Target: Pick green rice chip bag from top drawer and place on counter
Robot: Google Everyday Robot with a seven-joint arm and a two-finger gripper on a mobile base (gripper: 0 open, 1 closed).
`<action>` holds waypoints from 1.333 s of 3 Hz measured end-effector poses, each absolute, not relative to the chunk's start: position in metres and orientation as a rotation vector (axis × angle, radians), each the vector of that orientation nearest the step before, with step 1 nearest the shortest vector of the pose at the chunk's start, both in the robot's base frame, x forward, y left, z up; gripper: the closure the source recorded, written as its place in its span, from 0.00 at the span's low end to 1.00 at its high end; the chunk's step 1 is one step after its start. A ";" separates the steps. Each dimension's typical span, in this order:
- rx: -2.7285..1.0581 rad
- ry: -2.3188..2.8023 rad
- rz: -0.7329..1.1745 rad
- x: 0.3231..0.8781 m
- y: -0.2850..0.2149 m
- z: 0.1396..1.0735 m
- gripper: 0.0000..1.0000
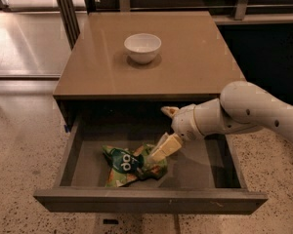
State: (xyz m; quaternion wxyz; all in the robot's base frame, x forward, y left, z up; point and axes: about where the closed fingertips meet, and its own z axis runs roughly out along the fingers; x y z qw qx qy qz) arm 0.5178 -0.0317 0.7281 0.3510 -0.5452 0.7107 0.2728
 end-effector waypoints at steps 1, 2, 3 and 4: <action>-1.421 1.852 0.688 0.527 -0.021 0.706 0.00; -1.412 1.864 0.657 0.535 -0.013 0.684 0.00; -1.409 1.889 0.637 0.544 -0.006 0.661 0.00; -1.407 1.931 0.626 0.548 -0.005 0.639 0.00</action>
Offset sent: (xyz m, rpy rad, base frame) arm 0.0316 0.0230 -0.0724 -0.0541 -0.0381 -0.0702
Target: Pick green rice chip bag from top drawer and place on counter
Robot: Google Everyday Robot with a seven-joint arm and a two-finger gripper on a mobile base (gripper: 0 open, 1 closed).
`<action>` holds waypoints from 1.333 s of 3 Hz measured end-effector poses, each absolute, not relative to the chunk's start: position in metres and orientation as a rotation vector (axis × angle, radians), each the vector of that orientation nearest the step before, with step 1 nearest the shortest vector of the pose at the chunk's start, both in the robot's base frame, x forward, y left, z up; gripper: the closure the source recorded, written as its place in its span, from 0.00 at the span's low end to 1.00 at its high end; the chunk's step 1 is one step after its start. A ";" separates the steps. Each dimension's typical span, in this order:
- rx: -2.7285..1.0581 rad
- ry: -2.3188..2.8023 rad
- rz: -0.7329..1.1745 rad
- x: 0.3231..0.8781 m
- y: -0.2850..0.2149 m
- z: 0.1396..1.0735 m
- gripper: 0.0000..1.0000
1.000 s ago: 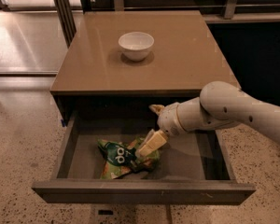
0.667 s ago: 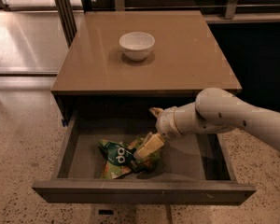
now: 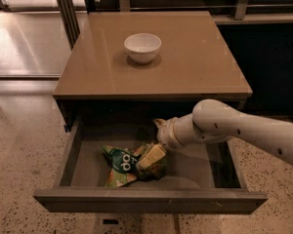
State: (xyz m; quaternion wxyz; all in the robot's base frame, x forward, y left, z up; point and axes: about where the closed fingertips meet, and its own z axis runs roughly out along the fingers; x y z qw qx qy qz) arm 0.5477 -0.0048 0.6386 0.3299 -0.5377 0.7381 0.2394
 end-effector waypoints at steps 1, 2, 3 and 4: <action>-1.398 1.963 0.613 0.543 -0.011 0.630 0.00; -1.392 1.994 0.594 0.526 -0.023 0.634 0.00; -1.394 1.994 0.593 0.525 -0.023 0.635 0.18; -1.394 1.994 0.593 0.525 -0.022 0.635 0.42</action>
Offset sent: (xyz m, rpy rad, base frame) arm -0.0448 -0.0371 0.0063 -0.0735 0.0327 -0.0655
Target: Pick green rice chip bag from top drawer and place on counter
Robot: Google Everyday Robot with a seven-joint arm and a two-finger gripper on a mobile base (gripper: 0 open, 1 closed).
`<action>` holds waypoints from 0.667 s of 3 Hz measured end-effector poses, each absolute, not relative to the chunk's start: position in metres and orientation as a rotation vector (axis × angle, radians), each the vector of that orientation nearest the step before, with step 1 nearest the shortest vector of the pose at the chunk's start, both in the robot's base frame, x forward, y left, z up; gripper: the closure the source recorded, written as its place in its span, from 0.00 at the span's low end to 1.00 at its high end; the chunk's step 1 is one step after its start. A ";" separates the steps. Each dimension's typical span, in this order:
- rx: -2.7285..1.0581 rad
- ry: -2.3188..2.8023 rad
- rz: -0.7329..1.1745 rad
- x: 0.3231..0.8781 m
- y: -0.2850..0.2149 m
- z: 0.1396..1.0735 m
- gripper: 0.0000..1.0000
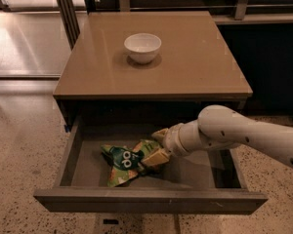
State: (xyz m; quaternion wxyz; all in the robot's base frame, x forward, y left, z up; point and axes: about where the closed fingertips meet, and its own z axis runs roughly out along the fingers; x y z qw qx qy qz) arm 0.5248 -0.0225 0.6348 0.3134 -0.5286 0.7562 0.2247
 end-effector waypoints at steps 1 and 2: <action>-1.394 1.994 0.593 0.525 -0.022 0.635 0.65; -1.394 1.994 0.593 0.525 -0.022 0.635 0.88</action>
Offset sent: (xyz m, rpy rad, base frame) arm 0.0000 0.0000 0.0000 0.0000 0.0000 0.0000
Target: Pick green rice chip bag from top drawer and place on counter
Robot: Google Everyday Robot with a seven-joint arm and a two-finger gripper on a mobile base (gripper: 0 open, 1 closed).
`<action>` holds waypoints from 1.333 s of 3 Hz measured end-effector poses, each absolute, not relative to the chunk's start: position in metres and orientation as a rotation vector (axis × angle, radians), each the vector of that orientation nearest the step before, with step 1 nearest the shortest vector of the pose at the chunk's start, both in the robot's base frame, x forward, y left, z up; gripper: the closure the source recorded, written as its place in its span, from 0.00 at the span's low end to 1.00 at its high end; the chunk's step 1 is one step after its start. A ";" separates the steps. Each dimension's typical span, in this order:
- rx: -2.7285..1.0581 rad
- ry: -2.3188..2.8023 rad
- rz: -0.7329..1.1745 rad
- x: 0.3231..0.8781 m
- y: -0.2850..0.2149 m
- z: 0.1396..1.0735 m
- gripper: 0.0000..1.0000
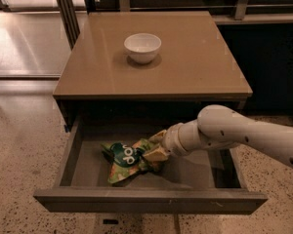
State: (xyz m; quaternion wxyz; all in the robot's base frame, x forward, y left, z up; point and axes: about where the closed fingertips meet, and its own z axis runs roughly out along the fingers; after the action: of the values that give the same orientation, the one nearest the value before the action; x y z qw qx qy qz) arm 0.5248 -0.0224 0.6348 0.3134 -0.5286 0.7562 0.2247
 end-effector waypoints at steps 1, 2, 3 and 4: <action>-1.394 1.994 0.593 0.525 -0.022 0.635 1.00; -1.387 1.966 0.622 0.522 -0.023 0.644 1.00; -1.357 1.885 0.684 0.510 -0.028 0.677 1.00; -1.312 1.779 0.713 0.486 -0.044 0.726 1.00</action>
Offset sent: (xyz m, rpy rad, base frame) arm -0.0069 -0.0052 0.0222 0.0747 -0.0135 0.0201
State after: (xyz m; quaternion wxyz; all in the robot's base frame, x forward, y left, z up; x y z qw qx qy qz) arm 0.4864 -0.0443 0.7258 0.3982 -0.5181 0.7027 0.2814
